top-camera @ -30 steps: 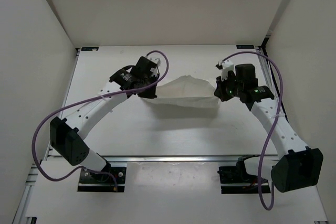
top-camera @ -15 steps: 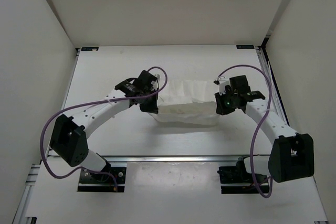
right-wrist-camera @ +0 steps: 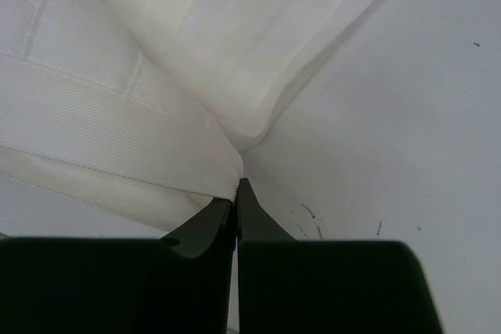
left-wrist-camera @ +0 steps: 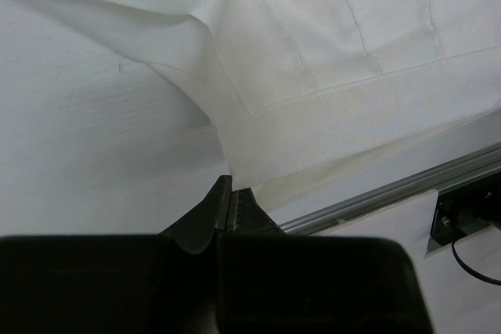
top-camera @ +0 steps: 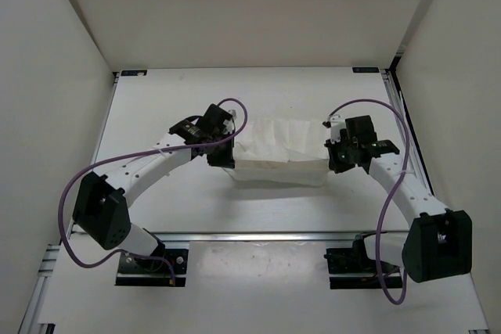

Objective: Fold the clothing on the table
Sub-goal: Fold the skirt

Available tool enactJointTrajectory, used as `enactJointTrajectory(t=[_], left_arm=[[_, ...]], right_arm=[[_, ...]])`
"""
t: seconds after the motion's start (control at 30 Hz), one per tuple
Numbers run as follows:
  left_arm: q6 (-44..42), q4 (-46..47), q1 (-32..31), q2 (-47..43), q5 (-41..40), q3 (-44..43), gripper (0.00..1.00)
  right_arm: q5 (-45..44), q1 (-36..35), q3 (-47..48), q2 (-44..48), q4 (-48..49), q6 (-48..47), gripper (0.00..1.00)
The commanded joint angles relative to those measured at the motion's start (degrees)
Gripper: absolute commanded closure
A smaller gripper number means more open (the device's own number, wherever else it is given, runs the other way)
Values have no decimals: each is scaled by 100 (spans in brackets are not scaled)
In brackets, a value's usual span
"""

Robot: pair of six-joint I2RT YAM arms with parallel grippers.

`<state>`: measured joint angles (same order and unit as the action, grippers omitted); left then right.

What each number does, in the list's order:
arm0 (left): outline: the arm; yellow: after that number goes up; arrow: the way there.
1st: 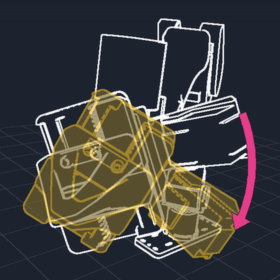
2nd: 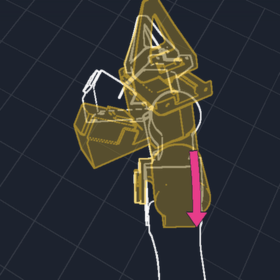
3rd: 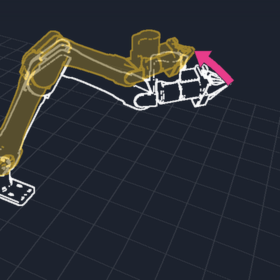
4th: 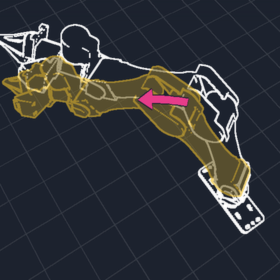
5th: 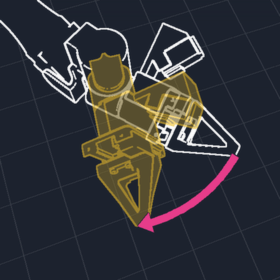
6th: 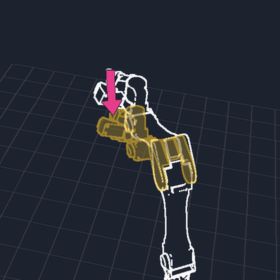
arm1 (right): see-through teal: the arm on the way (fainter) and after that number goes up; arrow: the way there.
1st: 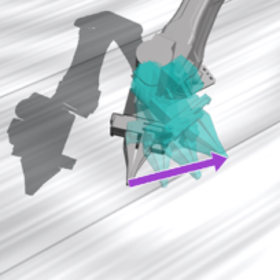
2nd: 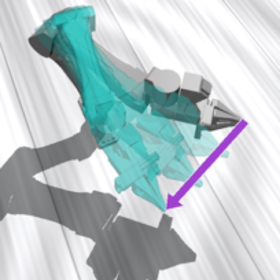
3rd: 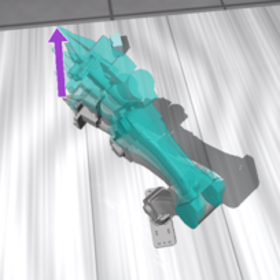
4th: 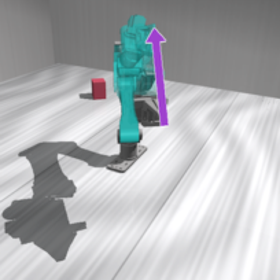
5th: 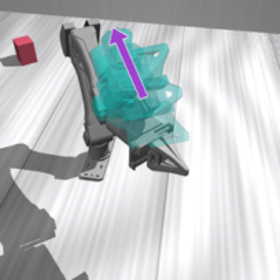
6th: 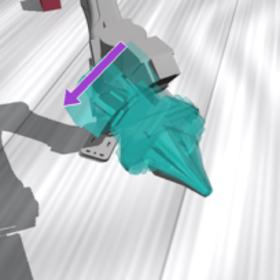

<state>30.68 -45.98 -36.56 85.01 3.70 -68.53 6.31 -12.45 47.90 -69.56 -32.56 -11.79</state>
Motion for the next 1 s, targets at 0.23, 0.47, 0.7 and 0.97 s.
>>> enactJointTrajectory(t=[0.23, 0.47, 0.7, 0.97], left_arm=[[-80, -930, 148, -564, -467, -423, 100], [-35, -852, 675, -583, 25, -1214, 100], [8, 227, 1431, 796, 1129, -1900, 89], [272, 484, 2020, 2599, 905, -2778, 1]], right_arm=[[370, 480, 579, 750, -540, -710, 100], [1152, 752, 1695, 437, -664, -860, 100], [909, 832, 3274, -1819, -452, -378, 90], [-24, 884, 3850, -3160, -40, 291, 22]])
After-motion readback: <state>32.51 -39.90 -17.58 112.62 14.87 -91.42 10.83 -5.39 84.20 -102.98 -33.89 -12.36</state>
